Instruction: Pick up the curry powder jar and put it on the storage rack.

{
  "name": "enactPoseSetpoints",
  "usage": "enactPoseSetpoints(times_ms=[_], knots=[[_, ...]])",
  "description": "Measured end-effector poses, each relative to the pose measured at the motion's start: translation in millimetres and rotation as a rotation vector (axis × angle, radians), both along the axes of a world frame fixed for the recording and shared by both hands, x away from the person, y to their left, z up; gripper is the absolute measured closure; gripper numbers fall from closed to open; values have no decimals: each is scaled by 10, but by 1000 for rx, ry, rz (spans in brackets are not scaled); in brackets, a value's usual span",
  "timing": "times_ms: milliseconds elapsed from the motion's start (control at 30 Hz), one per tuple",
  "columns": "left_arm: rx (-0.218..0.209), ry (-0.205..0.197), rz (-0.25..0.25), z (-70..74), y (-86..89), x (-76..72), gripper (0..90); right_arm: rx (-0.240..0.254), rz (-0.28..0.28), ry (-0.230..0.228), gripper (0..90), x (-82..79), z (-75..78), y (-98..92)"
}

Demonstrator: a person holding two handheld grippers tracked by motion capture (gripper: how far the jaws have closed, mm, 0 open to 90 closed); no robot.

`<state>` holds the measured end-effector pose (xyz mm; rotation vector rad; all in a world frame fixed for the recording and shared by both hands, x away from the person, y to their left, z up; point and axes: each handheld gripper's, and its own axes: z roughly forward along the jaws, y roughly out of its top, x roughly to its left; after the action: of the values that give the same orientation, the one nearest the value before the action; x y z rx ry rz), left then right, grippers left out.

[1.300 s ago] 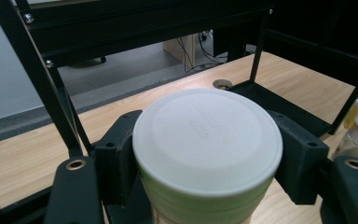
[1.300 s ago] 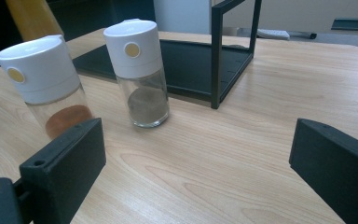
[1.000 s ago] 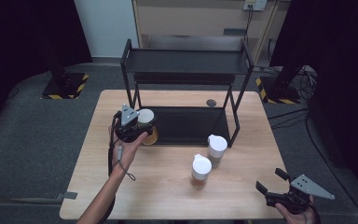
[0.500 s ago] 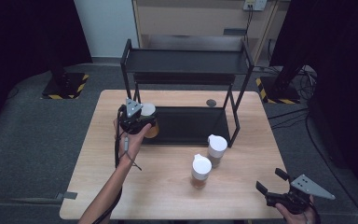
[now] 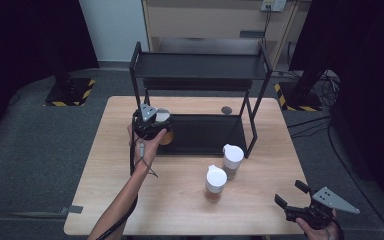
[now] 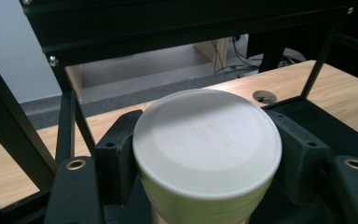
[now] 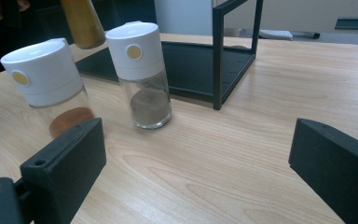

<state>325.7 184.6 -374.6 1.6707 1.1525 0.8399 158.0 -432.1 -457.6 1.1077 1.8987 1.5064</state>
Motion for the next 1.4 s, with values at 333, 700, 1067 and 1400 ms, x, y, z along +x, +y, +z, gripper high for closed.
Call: enactPoseSetpoints(times_ms=[333,700,1067,1400], knots=[[2,15,13,-97,-82,113,317,4,4,1,46,1,-2,-7],[23,33,34,-180,-128,198,317,7,5,0,46,-1,-6,-16],[17,47,50,-230,-107,236,317,7,8,4,48,6,-5,-17],[14,52,58,-257,-117,249,317,7,9,4,48,4,-3,-17]])
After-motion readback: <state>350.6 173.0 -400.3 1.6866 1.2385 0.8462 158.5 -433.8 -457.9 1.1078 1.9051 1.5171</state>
